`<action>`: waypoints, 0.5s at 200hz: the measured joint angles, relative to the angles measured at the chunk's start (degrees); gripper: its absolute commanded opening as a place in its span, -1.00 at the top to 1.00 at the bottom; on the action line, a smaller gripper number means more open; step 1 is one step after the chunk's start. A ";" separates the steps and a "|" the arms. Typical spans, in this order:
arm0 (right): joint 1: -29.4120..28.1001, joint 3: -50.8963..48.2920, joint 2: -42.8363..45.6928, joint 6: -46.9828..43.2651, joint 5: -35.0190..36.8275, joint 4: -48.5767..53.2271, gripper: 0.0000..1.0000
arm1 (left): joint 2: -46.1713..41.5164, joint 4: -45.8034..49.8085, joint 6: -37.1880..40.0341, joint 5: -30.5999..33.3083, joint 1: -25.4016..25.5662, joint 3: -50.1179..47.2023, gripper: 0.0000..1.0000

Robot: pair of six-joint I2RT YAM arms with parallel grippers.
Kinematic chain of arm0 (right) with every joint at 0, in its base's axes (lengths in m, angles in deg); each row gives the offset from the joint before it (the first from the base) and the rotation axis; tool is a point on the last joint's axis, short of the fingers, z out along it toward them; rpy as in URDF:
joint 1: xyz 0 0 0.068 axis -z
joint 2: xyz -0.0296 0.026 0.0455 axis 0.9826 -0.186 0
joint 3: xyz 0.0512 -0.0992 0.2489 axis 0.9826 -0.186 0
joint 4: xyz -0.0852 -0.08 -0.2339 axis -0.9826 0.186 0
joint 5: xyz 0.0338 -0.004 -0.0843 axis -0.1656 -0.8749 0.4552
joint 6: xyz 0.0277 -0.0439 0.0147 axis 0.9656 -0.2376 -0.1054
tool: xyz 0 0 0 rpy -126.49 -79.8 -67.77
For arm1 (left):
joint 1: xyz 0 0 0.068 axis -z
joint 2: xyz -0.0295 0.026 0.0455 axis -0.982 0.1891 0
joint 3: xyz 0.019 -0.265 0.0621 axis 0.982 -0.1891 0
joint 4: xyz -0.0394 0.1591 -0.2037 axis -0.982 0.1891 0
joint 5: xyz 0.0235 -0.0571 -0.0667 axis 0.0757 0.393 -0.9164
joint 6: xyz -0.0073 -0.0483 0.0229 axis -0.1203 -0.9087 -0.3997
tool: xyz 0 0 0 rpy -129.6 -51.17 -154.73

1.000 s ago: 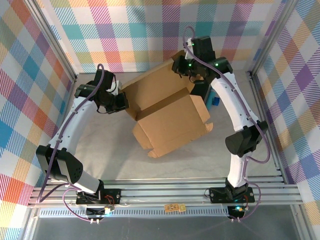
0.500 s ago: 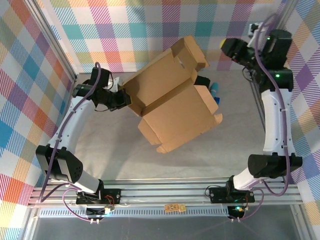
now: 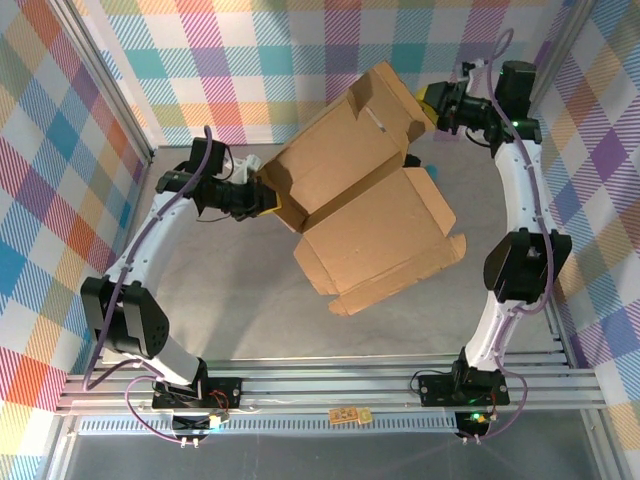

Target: Fold the paper box

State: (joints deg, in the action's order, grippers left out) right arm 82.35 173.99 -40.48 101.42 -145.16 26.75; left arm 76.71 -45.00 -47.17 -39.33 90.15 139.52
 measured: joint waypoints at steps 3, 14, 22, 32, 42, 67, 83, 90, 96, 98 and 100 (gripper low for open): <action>-0.24 -0.15 0.17 0.92 -0.63 -1.25 0.15 | 0.17 -0.07 0.07 -0.09 0.00 0.00 1.00; -1.11 -1.09 1.16 2.99 -2.54 -4.70 0.15 | 0.81 -0.26 0.11 -0.22 0.00 0.00 1.00; -1.64 -2.14 2.12 4.52 -3.72 -7.02 0.15 | 1.16 -0.37 0.13 -0.20 0.00 0.00 1.00; -1.92 -3.61 3.41 6.38 -4.94 -9.99 0.15 | 1.40 -0.42 0.13 -0.17 0.00 0.00 1.00; -1.92 -5.03 4.55 8.24 -5.90 -12.79 0.15 | 1.55 -0.46 0.15 -0.17 0.00 0.00 1.00; -1.97 -7.56 6.32 11.04 -7.52 -17.03 0.14 | 1.77 -0.46 0.26 -0.17 -0.07 0.02 1.00; -2.29 -8.68 7.02 11.61 -8.02 -18.21 0.14 | 2.19 -0.42 0.31 -0.15 -0.13 0.07 1.00; -2.43 -9.25 7.32 11.61 -8.17 -18.45 0.14 | 2.43 -0.28 0.31 -0.15 -0.22 0.20 1.00; -2.60 -9.64 7.61 11.45 -8.33 -18.34 0.14 | 2.67 -0.20 0.33 -0.13 -0.28 0.37 1.00; -2.69 -9.73 7.65 11.34 -8.37 -18.32 0.14 | 2.75 -0.11 0.33 -0.15 -0.33 0.46 1.00; -2.73 -9.77 7.69 11.34 -8.41 -18.29 0.14 | 2.86 -0.02 0.33 -0.15 -0.33 0.57 1.00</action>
State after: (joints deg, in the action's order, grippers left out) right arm 79.62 164.22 -32.78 112.76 -153.57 8.45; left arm 79.57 -45.02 -46.84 -39.49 89.82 140.09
